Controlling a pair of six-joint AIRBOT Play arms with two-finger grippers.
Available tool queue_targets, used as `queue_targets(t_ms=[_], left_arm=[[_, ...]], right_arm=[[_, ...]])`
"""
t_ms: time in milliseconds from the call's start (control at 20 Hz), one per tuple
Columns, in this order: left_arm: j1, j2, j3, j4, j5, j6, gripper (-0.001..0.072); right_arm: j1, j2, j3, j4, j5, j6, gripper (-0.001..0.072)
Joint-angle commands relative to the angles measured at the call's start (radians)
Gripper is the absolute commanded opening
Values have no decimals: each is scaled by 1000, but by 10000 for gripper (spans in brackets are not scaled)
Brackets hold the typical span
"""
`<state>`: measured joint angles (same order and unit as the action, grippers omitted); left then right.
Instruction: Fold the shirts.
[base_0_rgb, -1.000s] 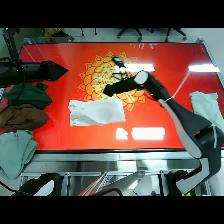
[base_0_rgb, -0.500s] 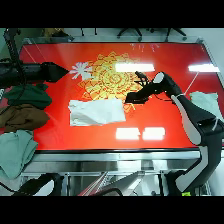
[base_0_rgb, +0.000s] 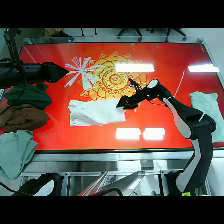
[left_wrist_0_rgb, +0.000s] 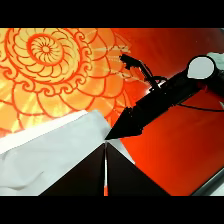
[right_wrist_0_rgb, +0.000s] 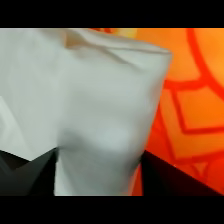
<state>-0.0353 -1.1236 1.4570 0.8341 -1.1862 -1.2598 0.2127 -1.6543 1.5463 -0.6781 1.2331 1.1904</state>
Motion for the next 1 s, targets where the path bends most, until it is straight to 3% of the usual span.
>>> queue_targets(t_ms=[0, 100, 350, 600, 950], left_arm=[[1, -2, 0, 1, 3, 0, 13], [1, -2, 0, 1, 3, 0, 14], [1, -2, 0, 1, -2, 0, 14], [1, -2, 0, 1, -4, 0, 13], [1, -2, 0, 1, -11, 4, 14]], right_arm=[[19, -10, 5, 89, 18, -79, 215], [19, 11, 13, 153, 29, -120, 27], [-104, 186, 179, 156, 29, -110, 26], [-414, 325, 352, 155, 20, -13, 25], [-879, 352, 370, 155, -87, 56, 26]])
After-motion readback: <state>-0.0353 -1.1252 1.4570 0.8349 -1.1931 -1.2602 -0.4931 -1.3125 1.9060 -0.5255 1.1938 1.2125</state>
